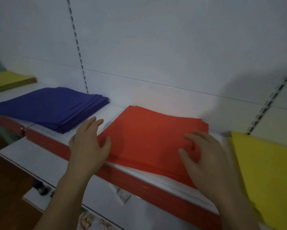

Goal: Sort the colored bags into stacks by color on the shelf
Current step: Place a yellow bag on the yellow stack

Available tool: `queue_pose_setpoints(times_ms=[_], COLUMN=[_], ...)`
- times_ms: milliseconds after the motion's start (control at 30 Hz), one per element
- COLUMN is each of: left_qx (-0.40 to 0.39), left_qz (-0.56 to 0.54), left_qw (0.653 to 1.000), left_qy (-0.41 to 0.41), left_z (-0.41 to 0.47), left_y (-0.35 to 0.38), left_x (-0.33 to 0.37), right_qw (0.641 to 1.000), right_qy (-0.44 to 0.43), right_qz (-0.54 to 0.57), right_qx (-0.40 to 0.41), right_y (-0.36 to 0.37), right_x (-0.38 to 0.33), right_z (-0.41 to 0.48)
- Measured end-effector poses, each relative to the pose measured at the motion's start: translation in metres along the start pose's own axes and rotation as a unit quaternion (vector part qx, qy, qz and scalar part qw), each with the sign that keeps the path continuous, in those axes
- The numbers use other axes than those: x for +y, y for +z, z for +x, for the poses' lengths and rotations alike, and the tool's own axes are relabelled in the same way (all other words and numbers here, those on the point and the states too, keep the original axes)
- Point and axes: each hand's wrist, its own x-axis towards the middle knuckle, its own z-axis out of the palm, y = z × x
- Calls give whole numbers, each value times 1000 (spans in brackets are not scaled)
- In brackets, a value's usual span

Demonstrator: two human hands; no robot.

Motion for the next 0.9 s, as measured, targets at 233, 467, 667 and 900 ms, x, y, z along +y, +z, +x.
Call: queue_pose_setpoints(times_ms=[233,467,667,900], left_qx=[36,70,75,97], left_qz=[35,78,93,140], left_qw=[998,993,991,980], left_qy=[-23,-63,-64,-102], left_z=[16,31,63,92], left_y=[-50,-127,-207,-291], left_x=[-63,-187,-304,-419], right_qw=[993,981,963,950], right_qy=[-70,-116,-151,-171], right_qz=[27,108,176,181], right_qx=[-94,-109,-139,-189], right_y=[66,167,262,345], right_x=[-80,-198,-343,-476], right_z=[26,48,64,82])
